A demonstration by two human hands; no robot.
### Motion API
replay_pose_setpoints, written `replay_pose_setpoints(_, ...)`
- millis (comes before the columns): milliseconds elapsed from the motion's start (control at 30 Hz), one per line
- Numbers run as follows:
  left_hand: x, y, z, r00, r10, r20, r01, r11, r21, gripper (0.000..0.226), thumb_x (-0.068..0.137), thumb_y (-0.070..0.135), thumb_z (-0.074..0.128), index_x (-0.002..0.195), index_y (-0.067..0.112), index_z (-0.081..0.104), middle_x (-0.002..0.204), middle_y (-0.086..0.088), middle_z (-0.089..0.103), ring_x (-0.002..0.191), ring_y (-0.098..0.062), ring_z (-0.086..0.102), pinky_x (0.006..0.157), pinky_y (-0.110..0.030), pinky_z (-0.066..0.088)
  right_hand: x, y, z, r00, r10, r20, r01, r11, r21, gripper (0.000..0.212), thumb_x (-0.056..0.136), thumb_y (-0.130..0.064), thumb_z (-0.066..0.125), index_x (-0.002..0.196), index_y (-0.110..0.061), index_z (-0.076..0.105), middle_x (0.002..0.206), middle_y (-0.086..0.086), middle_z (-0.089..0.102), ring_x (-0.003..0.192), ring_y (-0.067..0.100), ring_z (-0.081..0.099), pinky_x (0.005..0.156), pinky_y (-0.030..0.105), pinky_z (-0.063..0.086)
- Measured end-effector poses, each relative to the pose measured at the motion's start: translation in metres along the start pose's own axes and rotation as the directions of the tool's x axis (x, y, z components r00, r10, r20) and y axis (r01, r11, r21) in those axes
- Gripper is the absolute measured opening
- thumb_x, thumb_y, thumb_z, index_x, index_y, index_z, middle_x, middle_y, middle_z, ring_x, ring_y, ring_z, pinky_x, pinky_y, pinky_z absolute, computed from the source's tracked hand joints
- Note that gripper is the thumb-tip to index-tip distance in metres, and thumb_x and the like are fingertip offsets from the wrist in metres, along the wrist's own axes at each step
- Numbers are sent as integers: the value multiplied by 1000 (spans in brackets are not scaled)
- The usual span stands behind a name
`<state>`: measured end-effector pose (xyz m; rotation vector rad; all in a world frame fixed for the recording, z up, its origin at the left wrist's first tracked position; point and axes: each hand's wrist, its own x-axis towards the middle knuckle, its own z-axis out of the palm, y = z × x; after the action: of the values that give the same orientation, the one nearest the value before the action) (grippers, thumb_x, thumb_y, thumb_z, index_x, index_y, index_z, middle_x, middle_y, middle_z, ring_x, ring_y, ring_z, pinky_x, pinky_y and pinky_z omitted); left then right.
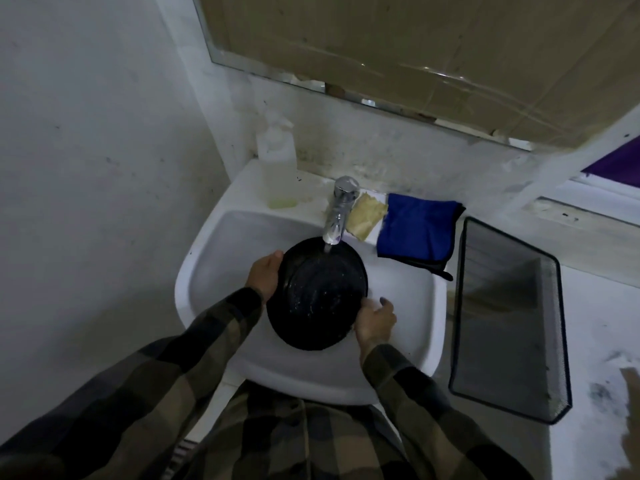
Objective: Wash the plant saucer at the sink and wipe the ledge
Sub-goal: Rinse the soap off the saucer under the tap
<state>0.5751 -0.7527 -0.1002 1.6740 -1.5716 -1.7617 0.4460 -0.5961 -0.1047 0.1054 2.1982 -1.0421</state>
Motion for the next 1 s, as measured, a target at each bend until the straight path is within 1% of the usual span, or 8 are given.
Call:
replay_pose_setpoints(67, -2, 5, 5, 998, 59, 14, -60, 994, 92, 44, 102, 27, 35, 97, -4, 64, 102, -17, 63, 96, -23, 57, 86, -31, 42, -13, -2, 3, 848, -530, 9, 515, 819, -253, 58, 88, -33, 48, 138, -7, 40, 142, 19, 35, 129, 34, 36, 108, 39, 30)
replay_pose_setpoints(167, -6, 11, 15, 991, 133, 30, -137, 974, 181, 40, 102, 19, 36, 97, -9, 64, 108, -25, 64, 103, -30, 60, 81, -28, 39, -16, -7, 13, 306, -807, 506, 932, 145, -332, 58, 86, -40, 46, 138, -15, 45, 147, 13, 37, 137, 32, 28, 111, 43, 21)
replay_pose_setpoints(300, -7, 19, 26, 992, 124, 35, -128, 973, 194, 40, 102, 19, 35, 103, -10, 64, 113, -26, 63, 108, -30, 59, 77, -22, 33, -3, -25, 21, 391, -703, 594, 891, 128, -435, 62, 90, -50, 34, 143, -19, 38, 154, 6, 27, 143, 36, 19, 114, 54, 20)
replay_pose_setpoints(433, -1, 21, 26, 998, 49, 25, -51, 994, 95, 45, 101, 24, 37, 99, -11, 65, 108, -28, 65, 104, -36, 61, 95, -35, 45, 0, -29, 23, 150, -672, 726, 945, -118, -304, 55, 90, -45, 39, 139, -20, 45, 153, 5, 30, 144, 30, 18, 115, 48, 11)
replay_pose_setpoints(533, -2, 25, 29, 999, 8, 32, -9, 999, 46, 45, 101, 27, 37, 106, -9, 64, 114, -27, 64, 108, -35, 60, 102, -44, 42, 3, -31, 29, 299, -737, 606, 928, 77, -364, 54, 92, -44, 37, 139, -18, 45, 152, 5, 33, 143, 33, 18, 115, 53, 17)
replay_pose_setpoints(700, -5, 23, 18, 997, -79, 10, 79, 995, -54, 44, 101, 32, 38, 105, -2, 66, 114, -23, 64, 107, -31, 61, 102, -42, 44, 3, -36, 35, 186, -746, 640, 961, 2, -277, 52, 92, -40, 38, 137, -14, 46, 151, 8, 34, 143, 30, 21, 117, 46, 12)
replay_pose_setpoints(833, -13, 19, 8, 989, -148, -24, 145, 986, -84, 50, 101, 38, 34, 106, -1, 65, 116, -21, 62, 108, -32, 59, 102, -44, 44, 23, -43, 38, 619, -693, 369, 776, 469, -421, 65, 90, -51, 23, 137, -12, 43, 147, 14, 36, 138, 32, 26, 116, 44, 19)
replay_pose_setpoints(1000, -9, 6, -5, 952, -281, -123, 232, 923, -307, 52, 100, 42, 36, 126, 1, 55, 125, -16, 58, 110, -32, 56, 102, -42, 44, 40, -19, 25, 775, -539, 328, 631, 634, -448, 58, 99, -44, 30, 148, -13, 23, 155, 11, 22, 143, 28, 16, 119, 38, 11)
